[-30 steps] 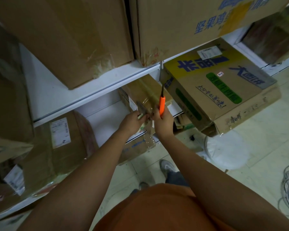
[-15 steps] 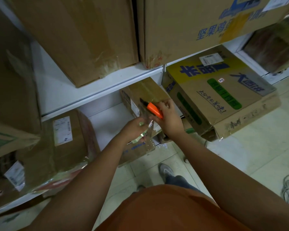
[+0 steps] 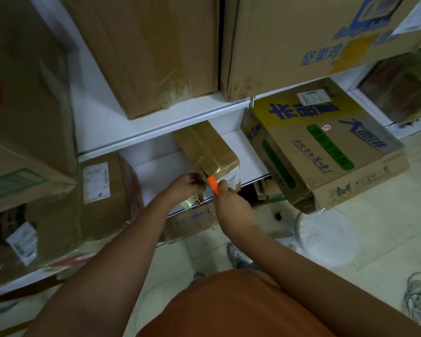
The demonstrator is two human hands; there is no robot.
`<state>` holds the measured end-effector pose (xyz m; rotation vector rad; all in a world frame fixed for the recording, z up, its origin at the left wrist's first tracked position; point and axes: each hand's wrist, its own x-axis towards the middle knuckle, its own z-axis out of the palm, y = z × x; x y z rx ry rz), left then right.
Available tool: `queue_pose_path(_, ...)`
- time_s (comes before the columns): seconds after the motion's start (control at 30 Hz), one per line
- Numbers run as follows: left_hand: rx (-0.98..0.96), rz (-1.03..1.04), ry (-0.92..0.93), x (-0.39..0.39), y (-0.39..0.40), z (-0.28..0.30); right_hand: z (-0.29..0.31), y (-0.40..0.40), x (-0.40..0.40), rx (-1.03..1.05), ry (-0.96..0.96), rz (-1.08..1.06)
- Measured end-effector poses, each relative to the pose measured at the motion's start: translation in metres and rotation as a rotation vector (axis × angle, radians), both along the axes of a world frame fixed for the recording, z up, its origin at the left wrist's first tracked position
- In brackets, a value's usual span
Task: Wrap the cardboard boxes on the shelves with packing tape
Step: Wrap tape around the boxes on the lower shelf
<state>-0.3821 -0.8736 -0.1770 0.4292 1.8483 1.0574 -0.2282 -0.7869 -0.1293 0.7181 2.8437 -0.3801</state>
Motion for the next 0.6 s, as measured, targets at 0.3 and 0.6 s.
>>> queue_pose_path(0.3,0.016,-0.033,0.033,0.004,0.028,-0.005,-0.005,0.002,-0.009,-0.017,-0.057,-0.037)
queue_pose_path(0.6,0.056,-0.093,0.058,-0.006,0.034,-0.013,-0.008,0.014,-0.016,-0.005,-0.101,-0.140)
